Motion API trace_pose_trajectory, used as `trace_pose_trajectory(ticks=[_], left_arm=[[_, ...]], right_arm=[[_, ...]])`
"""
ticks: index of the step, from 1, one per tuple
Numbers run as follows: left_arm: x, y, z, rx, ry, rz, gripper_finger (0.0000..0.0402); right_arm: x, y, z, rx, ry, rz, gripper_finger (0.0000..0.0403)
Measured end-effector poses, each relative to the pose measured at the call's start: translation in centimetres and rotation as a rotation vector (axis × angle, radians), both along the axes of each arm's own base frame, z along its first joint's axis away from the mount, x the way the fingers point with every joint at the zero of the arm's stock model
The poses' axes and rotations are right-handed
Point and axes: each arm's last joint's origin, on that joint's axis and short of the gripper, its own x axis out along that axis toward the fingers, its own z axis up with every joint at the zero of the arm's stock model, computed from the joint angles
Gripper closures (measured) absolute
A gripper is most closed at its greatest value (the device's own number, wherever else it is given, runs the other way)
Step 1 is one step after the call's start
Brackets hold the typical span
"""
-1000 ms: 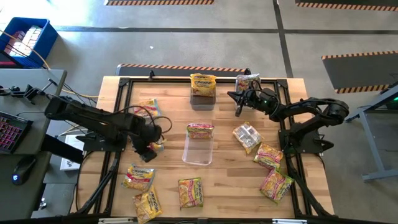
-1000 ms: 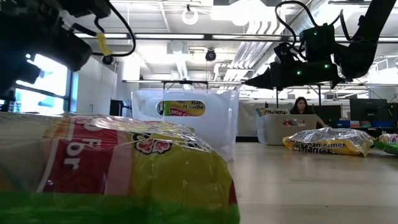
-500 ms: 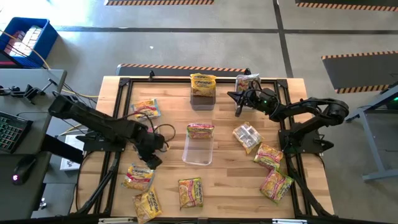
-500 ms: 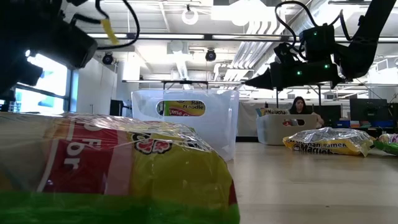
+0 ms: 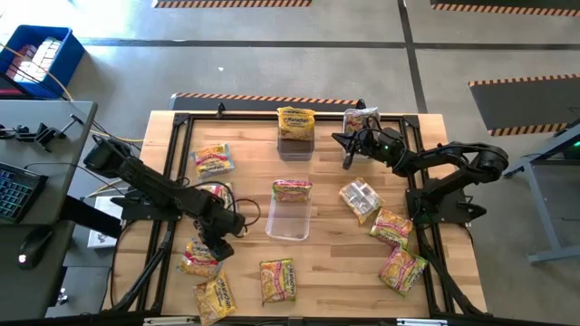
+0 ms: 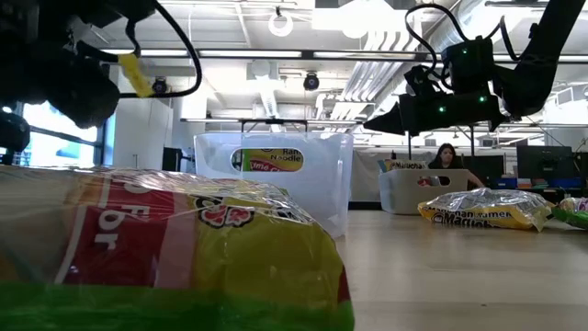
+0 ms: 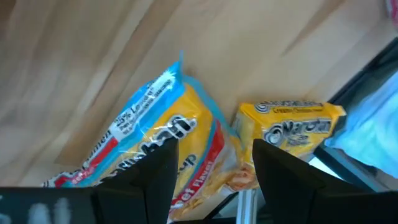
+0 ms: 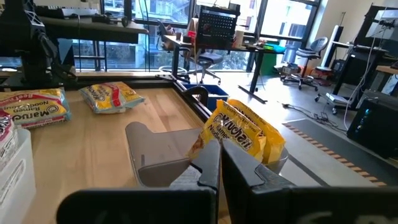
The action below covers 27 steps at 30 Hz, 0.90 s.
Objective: Sort Maruchan noodles
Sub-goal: Put the blue noodle pack into the white bin
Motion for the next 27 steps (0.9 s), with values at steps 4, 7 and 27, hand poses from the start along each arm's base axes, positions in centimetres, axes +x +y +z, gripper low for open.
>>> trace_pose_trajectory(ticks=[4, 7, 27], left_arm=[[0.1, 0.0, 0.0, -0.001, -0.011, -0.001, 0.0213], [0.3, -0.1, 0.0, -0.011, -0.026, 0.003, 0.0224], [0.7, -1.3, -2.0, 0.079, -0.03, -0.063, 0.0204]], right_arm=[[0.0, 0.0, 0.0, 0.0, 0.0, 0.0, 0.0403], [0.0, 0.0, 0.0, 0.0, 0.0, 0.0, 0.0403], [0.0, 0.0, 0.0, 0.001, 0.001, 0.0, 0.0403]])
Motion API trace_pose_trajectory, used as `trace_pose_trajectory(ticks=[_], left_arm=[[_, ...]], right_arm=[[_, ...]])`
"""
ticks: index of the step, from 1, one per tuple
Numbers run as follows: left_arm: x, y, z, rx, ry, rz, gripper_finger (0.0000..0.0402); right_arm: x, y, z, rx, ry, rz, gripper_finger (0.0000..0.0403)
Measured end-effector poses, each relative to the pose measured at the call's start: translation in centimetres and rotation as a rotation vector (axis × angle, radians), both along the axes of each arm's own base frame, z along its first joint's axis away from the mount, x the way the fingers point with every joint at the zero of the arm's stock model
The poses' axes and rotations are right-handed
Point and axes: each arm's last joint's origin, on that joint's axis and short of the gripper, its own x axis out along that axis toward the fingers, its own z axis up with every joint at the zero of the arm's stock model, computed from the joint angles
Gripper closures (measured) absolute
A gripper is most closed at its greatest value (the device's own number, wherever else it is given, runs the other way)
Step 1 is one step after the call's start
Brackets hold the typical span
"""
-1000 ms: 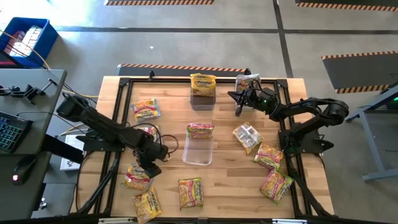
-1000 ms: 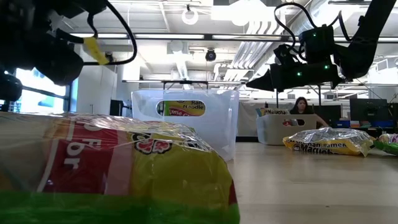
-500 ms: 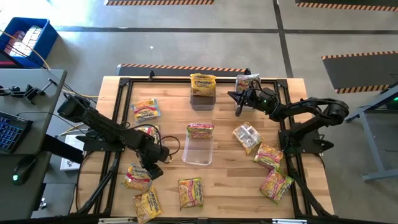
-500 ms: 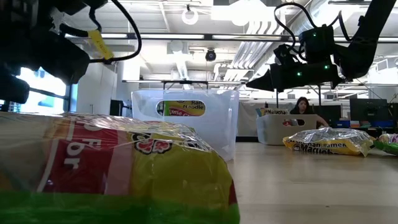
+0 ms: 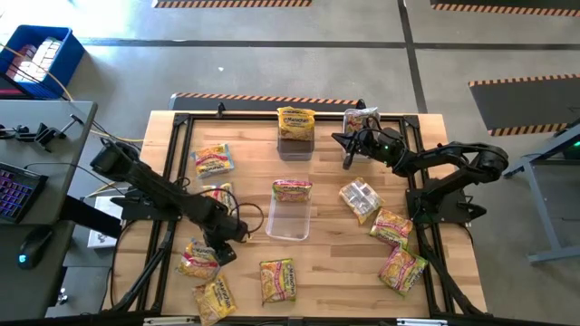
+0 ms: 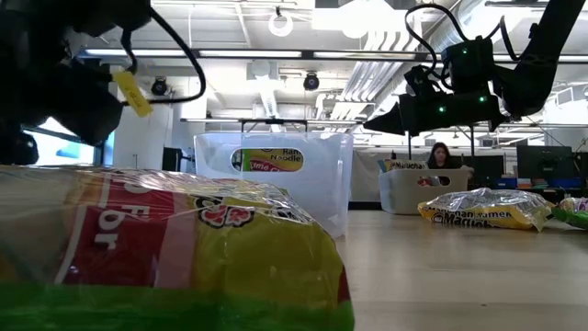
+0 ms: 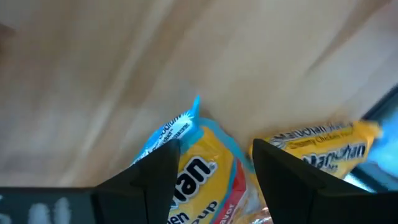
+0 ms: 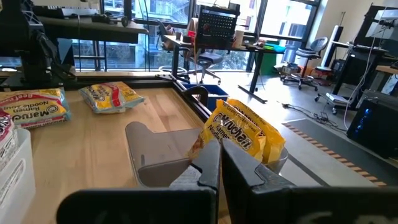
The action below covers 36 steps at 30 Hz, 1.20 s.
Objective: Sort Maruchan noodles
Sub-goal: Put the blue noodle pack into the white bin
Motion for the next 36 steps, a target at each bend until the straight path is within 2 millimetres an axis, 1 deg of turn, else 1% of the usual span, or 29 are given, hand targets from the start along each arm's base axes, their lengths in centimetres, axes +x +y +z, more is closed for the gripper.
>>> trace_pose_trajectory(ticks=[3, 6, 9, 14, 16, 22, 26, 29, 32, 36], left_arm=[[0.3, -0.3, -0.5, -0.025, 0.023, -0.019, 0.0207], [0.4, -0.3, -0.5, -0.016, 0.02, -0.029, 0.0229], [0.5, -0.3, -0.4, -0.01, 0.01, -0.049, 0.0273], [0.6, -0.3, -0.1, -0.007, -0.007, -0.102, 0.0369], [0.6, -0.1, 0.2, 0.0, 0.001, -0.115, 0.0393], [1.2, 0.8, 1.3, 0.049, 0.013, -0.154, 0.0399], [1.6, 1.3, 1.8, 0.037, 0.013, -0.137, 0.0399], [1.5, 1.2, 1.9, 0.004, 0.05, -0.118, 0.0396], [0.8, 0.7, 2.0, -0.05, 0.111, -0.139, 0.0377], [-0.2, -0.2, 2.1, -0.098, 0.196, -0.18, 0.0334]], right_arm=[[0.0, 0.0, 0.0, 0.0, 0.0, 0.0, 0.0403], [0.0, 0.0, 0.0, 0.0, 0.0, 0.0, 0.0403], [0.0, 0.0, 0.0, 0.0, 0.0, 0.0, 0.0403], [0.0, 0.0, 0.0, 0.0, 0.0, 0.0, 0.0403], [0.0, 0.0, 0.0, 0.0, 0.0, 0.0, 0.0403], [0.0, 0.0, 0.0, 0.0, 0.0, 0.0, 0.0403], [0.0, 0.0, 0.0, 0.0, 0.0, 0.0, 0.0403], [0.0, 0.0, 0.0, 0.0, 0.0, 0.0, 0.0403], [0.0, 0.0, 0.0, 0.0, 0.0, 0.0, 0.0403], [0.0, 0.0, 0.0, 0.0, 0.0, 0.0, 0.0403]])
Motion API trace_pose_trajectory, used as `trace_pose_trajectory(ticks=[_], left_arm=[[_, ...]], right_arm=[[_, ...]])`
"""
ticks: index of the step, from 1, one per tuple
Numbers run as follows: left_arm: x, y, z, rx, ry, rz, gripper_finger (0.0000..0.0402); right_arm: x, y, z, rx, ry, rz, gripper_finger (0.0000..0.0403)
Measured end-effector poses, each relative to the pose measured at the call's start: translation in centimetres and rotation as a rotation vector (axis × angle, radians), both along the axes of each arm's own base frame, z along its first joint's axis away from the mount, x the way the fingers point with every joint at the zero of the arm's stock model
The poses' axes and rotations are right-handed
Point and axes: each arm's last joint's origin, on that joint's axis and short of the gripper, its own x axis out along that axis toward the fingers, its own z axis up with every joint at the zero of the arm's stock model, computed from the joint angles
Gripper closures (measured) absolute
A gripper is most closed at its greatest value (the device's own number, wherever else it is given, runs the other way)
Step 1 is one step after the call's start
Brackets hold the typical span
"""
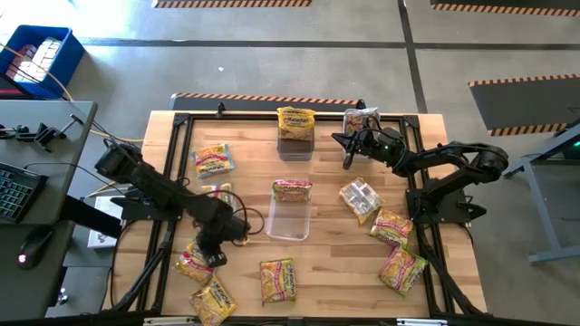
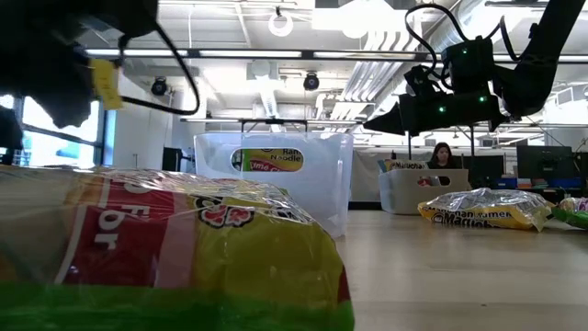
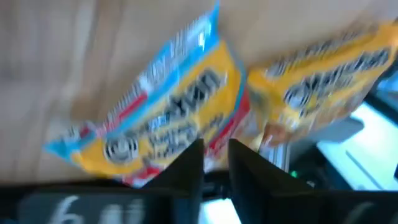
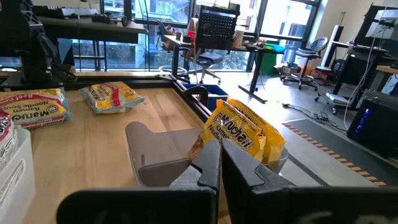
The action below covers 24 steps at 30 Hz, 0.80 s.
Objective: Sort Maruchan noodles
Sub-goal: Put the blue noodle pack into the white bin
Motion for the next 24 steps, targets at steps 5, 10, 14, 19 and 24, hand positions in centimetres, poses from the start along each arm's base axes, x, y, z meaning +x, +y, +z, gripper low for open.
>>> trace_pose_trajectory(ticks=[5, 10, 14, 19, 24], left_arm=[[-0.5, -1.1, 0.1, -0.043, 0.017, -0.034, 0.0273], [-0.6, -1.7, 0.0, 0.004, -0.01, -0.032, 0.0226], [-0.9, -1.5, -0.5, 0.079, -0.02, -0.026, 0.021], [-1.0, -1.2, -0.8, 0.143, -0.038, -0.014, 0.0212], [-0.8, -1.3, -0.9, 0.15, -0.065, -0.022, 0.0213]], right_arm=[[0.0, 0.0, 0.0, 0.0, 0.0, 0.0, 0.0403], [0.0, 0.0, 0.0, 0.0, 0.0, 0.0, 0.0403], [0.0, 0.0, 0.0, 0.0, 0.0, 0.0, 0.0403], [0.0, 0.0, 0.0, 0.0, 0.0, 0.0, 0.0403], [0.0, 0.0, 0.0, 0.0, 0.0, 0.0, 0.0403]])
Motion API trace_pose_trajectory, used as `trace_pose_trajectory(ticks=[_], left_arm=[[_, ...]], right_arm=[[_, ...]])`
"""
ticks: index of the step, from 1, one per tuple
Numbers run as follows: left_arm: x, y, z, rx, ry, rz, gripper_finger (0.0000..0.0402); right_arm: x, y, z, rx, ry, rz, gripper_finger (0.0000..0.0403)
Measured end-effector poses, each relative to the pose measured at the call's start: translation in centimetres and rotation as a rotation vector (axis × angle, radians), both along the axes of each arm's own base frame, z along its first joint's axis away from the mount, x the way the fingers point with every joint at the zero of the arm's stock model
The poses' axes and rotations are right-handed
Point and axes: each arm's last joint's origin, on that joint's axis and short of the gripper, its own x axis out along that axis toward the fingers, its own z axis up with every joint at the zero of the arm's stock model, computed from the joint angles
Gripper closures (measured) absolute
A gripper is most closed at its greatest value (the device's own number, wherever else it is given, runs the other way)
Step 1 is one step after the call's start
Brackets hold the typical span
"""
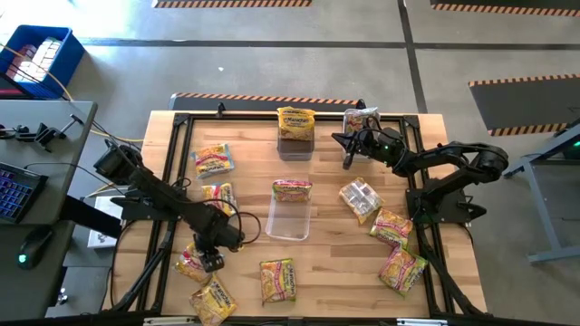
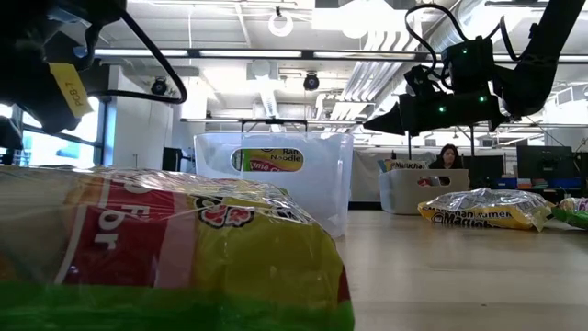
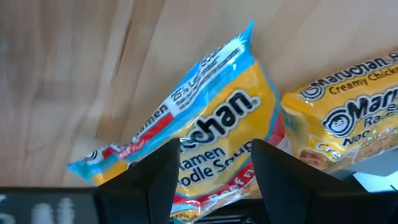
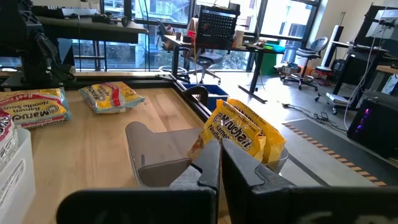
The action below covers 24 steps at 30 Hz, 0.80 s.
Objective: Sort Maruchan noodles
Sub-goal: Put the blue noodle pack into the white bin
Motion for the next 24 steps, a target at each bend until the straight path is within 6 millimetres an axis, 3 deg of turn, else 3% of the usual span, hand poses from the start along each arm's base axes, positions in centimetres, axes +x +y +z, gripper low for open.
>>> trace_pose_trajectory(ticks=[13, 24], left_arm=[[0.7, -0.4, -1.6, -0.016, 0.002, -0.058, 0.0227], [0.7, -0.1, -1.6, -0.019, -0.021, -0.123, 0.0383]], right_arm=[[0.0, 0.0, 0.0, 0.003, 0.003, 0.0, 0.0403], [0.0, 0.0, 0.0, 0.003, 0.003, 0.0, 0.0403]])
